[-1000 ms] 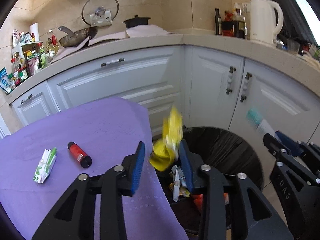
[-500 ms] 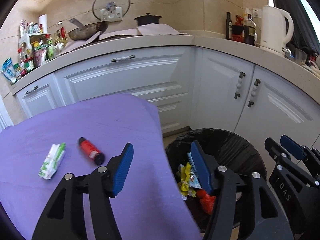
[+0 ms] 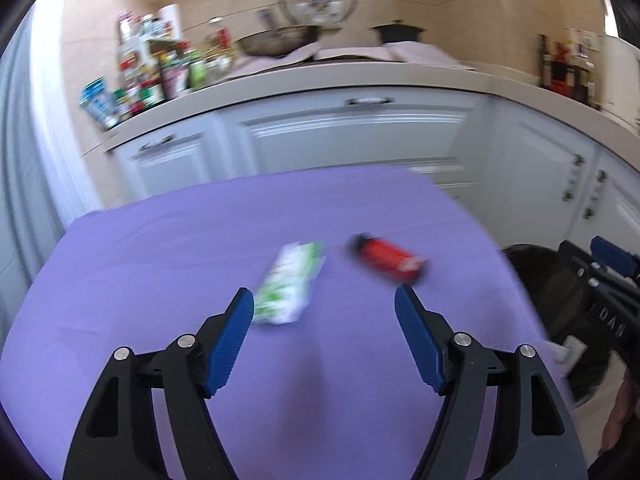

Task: Collect trash
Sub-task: 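Move the right gripper back to the table and grasp the red bottle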

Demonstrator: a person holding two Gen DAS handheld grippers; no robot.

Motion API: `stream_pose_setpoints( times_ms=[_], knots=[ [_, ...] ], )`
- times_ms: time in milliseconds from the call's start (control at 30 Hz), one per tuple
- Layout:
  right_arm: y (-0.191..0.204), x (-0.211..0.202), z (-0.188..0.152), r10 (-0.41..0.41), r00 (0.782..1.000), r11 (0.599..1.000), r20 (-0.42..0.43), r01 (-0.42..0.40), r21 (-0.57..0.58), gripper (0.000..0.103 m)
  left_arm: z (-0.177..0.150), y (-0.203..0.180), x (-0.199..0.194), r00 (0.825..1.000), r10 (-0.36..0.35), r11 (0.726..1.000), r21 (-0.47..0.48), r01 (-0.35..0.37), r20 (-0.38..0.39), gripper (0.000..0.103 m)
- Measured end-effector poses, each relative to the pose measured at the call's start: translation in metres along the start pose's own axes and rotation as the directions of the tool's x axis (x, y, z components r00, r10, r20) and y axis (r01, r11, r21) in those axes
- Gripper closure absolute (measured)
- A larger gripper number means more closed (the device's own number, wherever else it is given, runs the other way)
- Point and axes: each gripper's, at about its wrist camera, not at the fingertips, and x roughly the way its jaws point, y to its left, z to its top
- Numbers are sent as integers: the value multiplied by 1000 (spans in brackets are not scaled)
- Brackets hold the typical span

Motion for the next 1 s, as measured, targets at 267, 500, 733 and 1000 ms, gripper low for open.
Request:
stream_pose_setpoints(
  times_ms=[267,500,733,1000],
  knots=[
    [69,23,17,108,993,989,-42,-112,-93,54,-12,73,13,990,129,988,-76,-133,-51,32],
    [107,51,21,142,983,976,-120,-159,-146,54,-22,109,19,980,170,978,-102,-181,-102,32],
    [125,78,21,138,967,965,-213,-179,-189,54,-27,123,26,979,152,979,-117,-168,-134,31],
    [130,87,15,142,952,953,-270,-205,-223,78,-21,117,28,986,114,986,-104,-127,-123,30]
  ],
)
